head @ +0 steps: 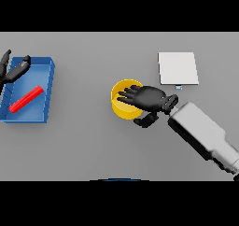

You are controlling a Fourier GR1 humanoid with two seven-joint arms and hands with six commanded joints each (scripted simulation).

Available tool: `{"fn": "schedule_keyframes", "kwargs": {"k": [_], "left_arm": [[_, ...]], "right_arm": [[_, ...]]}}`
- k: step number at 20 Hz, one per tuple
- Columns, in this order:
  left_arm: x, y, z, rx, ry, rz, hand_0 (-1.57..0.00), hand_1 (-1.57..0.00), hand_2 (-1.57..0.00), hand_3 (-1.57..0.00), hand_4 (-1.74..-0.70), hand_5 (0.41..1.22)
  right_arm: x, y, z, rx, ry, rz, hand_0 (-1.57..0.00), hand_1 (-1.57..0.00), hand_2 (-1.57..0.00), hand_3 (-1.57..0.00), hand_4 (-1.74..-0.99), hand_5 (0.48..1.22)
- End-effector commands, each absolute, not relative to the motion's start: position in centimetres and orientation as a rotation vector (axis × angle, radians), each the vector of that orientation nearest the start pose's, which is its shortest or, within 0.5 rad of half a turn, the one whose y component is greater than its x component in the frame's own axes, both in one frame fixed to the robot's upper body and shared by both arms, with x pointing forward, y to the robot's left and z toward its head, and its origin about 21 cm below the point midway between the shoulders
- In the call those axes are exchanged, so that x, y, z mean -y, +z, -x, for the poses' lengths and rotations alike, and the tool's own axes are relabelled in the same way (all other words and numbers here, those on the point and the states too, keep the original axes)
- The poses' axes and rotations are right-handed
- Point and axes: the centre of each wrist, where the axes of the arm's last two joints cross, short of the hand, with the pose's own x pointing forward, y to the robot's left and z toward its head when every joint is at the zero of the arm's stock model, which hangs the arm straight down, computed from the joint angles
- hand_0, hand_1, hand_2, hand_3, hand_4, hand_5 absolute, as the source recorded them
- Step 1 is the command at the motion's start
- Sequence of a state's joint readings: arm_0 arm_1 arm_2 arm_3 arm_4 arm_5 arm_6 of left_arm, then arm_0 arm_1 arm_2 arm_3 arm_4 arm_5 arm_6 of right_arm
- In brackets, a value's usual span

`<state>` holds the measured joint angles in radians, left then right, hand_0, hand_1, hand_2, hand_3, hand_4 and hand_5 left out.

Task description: Pick up the red beaker and tilt it to pour out 1 green nut into yellow bowl. Pick up the yellow bowl and place it on the metallic measuring scale.

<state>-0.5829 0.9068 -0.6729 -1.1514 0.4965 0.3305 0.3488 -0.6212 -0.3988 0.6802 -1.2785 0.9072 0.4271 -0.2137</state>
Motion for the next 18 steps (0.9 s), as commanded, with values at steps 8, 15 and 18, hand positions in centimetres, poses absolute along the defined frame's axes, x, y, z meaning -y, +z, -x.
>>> {"fn": "schedule_keyframes", "kwargs": {"k": [8,15,18], "left_arm": [[-34.2,9.6,-34.3,1.128,-0.391,-0.581,0.00,0.00,0.00,0.00,-0.72,0.688],[-34.6,9.8,-34.5,1.139,-0.390,-0.578,0.00,0.00,0.00,0.00,-0.72,0.692],[-34.3,10.0,-34.4,1.148,-0.392,-0.582,0.00,0.00,0.00,0.00,-0.72,0.696]], "right_arm": [[12.9,5.2,-34.3,1.183,2.209,0.350,0.00,0.00,0.00,0.00,-1.297,0.753],[12.3,5.1,-34.5,1.142,2.205,0.363,-0.75,-0.69,-0.48,-0.35,-1.454,0.999],[12.6,5.0,-34.7,1.167,2.201,0.325,-1.15,-1.12,-1.01,-0.72,-1.586,1.107]]}}
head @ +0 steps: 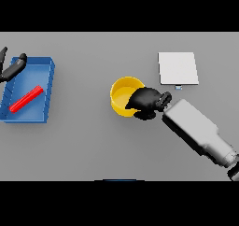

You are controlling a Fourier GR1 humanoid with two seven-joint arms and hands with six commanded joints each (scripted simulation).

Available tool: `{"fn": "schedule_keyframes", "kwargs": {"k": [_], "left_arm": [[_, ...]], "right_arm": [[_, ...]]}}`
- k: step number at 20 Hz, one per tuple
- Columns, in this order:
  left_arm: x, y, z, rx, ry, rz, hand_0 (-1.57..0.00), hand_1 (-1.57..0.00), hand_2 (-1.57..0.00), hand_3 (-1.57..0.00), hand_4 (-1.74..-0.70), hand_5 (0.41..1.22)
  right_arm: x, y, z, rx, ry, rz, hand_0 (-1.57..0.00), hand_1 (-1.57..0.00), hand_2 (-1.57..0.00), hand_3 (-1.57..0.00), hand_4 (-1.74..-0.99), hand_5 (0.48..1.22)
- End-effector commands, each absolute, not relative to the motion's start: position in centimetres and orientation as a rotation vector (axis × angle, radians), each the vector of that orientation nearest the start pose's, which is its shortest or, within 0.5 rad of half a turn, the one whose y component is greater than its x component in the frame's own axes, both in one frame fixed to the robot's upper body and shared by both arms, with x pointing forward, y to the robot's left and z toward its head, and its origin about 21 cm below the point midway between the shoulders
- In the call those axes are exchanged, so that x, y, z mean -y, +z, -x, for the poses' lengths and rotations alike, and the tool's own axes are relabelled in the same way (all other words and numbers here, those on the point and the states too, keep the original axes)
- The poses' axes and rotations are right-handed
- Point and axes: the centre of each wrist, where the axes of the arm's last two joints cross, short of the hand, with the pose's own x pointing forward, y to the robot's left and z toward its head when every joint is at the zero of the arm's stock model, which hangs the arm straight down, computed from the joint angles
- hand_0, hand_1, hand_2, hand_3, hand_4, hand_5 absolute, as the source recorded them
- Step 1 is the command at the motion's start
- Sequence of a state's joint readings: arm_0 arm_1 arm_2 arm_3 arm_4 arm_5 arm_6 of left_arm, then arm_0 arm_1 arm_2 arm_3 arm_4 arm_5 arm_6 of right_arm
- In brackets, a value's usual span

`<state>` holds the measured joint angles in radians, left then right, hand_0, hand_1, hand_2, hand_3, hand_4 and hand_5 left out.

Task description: Pick up the red beaker and tilt it to pour out 1 green nut into yellow bowl. Pick up the yellow bowl and place it on the metallic measuring scale.

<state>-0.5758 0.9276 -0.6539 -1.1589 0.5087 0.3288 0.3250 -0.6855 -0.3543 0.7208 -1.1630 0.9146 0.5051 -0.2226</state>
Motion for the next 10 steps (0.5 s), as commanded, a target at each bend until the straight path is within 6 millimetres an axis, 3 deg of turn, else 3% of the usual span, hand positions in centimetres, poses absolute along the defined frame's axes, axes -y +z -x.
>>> {"fn": "schedule_keyframes", "kwargs": {"k": [1,5,10], "left_arm": [[-34.2,10.0,-34.3,1.152,-0.394,-0.576,0.00,0.00,0.00,0.00,-0.72,0.696],[-34.3,10.0,-34.4,1.142,-0.403,-0.586,0.00,0.00,0.00,0.00,-0.72,0.695],[-34.0,10.2,-34.6,1.136,-0.402,-0.588,0.00,0.00,0.00,0.00,-0.72,0.694]], "right_arm": [[12.8,5.0,-34.7,1.180,2.198,0.317,-1.23,-1.21,-1.12,-0.83,-1.614,1.130],[12.6,5.1,-34.4,1.201,2.214,0.341,-1.43,-1.42,-1.24,-1.18,-1.689,1.184],[12.8,6.0,-34.9,1.237,2.163,0.342,-1.53,-1.52,-1.32,-1.31,-1.724,1.209]]}}
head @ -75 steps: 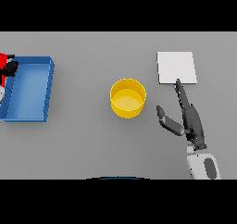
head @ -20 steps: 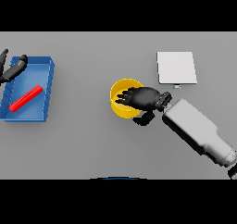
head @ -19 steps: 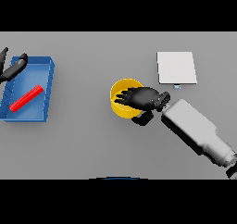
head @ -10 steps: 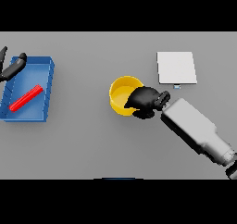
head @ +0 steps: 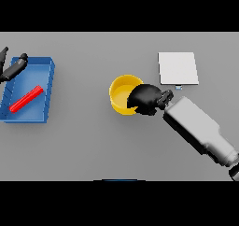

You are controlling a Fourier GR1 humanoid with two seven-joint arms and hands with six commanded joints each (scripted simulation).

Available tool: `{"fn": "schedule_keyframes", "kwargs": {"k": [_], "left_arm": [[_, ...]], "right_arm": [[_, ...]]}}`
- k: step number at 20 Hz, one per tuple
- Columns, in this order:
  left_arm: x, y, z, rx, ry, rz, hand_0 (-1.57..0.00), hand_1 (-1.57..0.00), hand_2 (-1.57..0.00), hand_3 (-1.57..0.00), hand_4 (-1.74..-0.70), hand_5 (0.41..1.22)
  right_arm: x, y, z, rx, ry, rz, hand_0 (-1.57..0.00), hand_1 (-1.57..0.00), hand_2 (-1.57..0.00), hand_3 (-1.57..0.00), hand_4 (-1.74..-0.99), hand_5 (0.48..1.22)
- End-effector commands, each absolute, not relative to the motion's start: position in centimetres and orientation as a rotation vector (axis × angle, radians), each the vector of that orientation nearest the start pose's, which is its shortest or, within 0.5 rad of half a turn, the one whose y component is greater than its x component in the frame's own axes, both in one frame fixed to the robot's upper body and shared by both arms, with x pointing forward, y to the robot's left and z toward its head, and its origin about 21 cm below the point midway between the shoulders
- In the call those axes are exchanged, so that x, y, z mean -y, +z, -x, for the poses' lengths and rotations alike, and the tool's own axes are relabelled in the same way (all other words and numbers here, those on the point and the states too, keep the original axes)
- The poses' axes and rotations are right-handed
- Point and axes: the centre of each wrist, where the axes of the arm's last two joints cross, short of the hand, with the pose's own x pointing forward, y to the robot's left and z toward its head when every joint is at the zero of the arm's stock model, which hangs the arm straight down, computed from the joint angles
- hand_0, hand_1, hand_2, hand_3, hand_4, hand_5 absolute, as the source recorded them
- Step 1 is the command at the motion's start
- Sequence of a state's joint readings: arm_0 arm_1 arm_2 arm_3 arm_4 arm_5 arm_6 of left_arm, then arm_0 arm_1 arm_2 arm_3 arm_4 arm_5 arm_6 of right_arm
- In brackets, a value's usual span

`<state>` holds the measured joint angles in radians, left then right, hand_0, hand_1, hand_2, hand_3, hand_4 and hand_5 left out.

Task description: Pick up the red beaker and tilt it to pour out 1 green nut into yellow bowl. Pick up the yellow bowl and place it on the metallic measuring scale.

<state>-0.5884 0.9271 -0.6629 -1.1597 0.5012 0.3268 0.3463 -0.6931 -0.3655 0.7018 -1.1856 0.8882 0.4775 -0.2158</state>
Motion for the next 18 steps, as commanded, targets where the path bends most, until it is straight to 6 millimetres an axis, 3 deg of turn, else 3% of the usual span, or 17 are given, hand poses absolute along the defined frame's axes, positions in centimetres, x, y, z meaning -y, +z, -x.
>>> {"fn": "schedule_keyframes", "kwargs": {"k": [1,9,14,18], "left_arm": [[-34.0,10.0,-34.4,1.127,-0.402,-0.581,0.00,0.00,0.00,0.00,-0.72,0.695],[-34.1,9.9,-34.4,1.124,-0.420,-0.588,0.00,0.00,0.00,0.00,-0.72,0.686],[-33.9,10.2,-34.4,1.123,-0.411,-0.591,0.00,0.00,0.00,0.00,-0.72,0.688],[-34.2,10.5,-34.0,1.137,-0.406,-0.590,0.00,0.00,0.00,0.00,-0.73,0.710]], "right_arm": [[13.1,6.2,-35.0,1.238,2.154,0.348,-1.53,-1.53,-1.33,-1.32,-1.727,1.211],[15.4,11.3,-35.4,1.291,2.066,0.443,-1.56,-1.56,-1.43,-1.19,-1.739,1.219],[16.2,12.0,-35.7,1.290,2.011,0.518,-1.56,-1.57,-1.52,-1.16,-1.740,1.220],[17.9,13.0,-37.0,1.294,1.963,0.614,-1.57,-1.57,-1.53,-1.15,-1.741,1.221]]}}
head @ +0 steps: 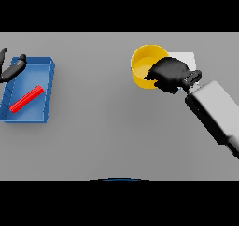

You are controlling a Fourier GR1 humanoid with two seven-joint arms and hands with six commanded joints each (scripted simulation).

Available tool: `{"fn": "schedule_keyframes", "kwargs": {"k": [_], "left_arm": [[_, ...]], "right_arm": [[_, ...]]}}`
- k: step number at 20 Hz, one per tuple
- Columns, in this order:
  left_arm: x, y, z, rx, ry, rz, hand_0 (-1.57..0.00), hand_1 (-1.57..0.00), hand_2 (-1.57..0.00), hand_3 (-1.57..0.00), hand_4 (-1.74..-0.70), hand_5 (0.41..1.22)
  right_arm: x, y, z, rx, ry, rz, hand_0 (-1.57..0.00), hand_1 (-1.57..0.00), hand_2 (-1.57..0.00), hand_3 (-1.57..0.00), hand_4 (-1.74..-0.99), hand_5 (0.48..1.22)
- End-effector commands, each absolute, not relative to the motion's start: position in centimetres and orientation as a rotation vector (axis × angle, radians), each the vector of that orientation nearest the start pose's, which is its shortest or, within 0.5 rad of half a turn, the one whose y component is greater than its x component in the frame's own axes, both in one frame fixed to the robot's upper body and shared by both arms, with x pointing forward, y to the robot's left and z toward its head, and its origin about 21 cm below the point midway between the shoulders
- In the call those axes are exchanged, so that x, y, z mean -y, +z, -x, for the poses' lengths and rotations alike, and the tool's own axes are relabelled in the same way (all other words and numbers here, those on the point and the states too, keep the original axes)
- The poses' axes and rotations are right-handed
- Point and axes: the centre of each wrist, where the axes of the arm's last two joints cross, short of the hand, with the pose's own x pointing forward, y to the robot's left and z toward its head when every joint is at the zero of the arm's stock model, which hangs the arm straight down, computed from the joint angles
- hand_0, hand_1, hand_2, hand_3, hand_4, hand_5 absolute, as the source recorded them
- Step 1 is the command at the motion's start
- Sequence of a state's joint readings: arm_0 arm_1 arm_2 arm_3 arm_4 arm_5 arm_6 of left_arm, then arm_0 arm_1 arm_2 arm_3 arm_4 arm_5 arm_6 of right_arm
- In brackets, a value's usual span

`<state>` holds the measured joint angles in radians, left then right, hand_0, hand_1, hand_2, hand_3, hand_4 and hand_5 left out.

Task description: Pick up the red beaker and tilt it to pour out 1 green nut into yellow bowl. Pick up the yellow bowl and place it on the metallic measuring scale.

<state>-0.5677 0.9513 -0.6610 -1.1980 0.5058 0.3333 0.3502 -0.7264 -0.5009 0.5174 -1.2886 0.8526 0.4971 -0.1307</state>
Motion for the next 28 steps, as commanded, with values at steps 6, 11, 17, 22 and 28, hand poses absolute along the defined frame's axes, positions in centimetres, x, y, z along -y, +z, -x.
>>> {"fn": "schedule_keyframes", "kwargs": {"k": [6,11,17,22,28], "left_arm": [[-33.9,10.6,-33.8,1.114,-0.392,-0.584,0.00,0.00,0.00,0.00,-0.73,0.727],[-33.7,10.8,-33.9,1.100,-0.405,-0.589,0.00,0.00,0.00,0.00,-0.73,0.734],[-33.9,10.7,-33.8,1.097,-0.396,-0.601,0.00,0.00,0.00,0.00,-0.73,0.713],[-33.9,10.6,-33.8,1.099,-0.401,-0.599,0.00,0.00,0.00,0.00,-0.73,0.714],[-34.2,10.9,-34.0,1.082,-0.400,-0.610,0.00,0.00,0.00,0.00,-0.73,0.717]], "right_arm": [[21.3,12.0,-39.1,1.256,1.860,0.705,-1.57,-1.57,-1.54,-1.14,-1.741,1.221],[23.9,10.9,-40.9,1.205,1.769,0.773,-1.57,-1.57,-1.54,-1.15,-1.741,1.221],[26.0,8.9,-42.2,1.155,1.695,0.765,-1.57,-1.57,-1.45,-1.29,-1.741,1.221],[26.6,8.1,-42.8,1.125,1.649,0.716,-1.55,-1.57,-1.39,-1.41,-1.741,1.221],[26.7,7.7,-43.3,1.086,1.632,0.677,-1.33,-1.46,-1.42,-1.20,-1.741,1.221]]}}
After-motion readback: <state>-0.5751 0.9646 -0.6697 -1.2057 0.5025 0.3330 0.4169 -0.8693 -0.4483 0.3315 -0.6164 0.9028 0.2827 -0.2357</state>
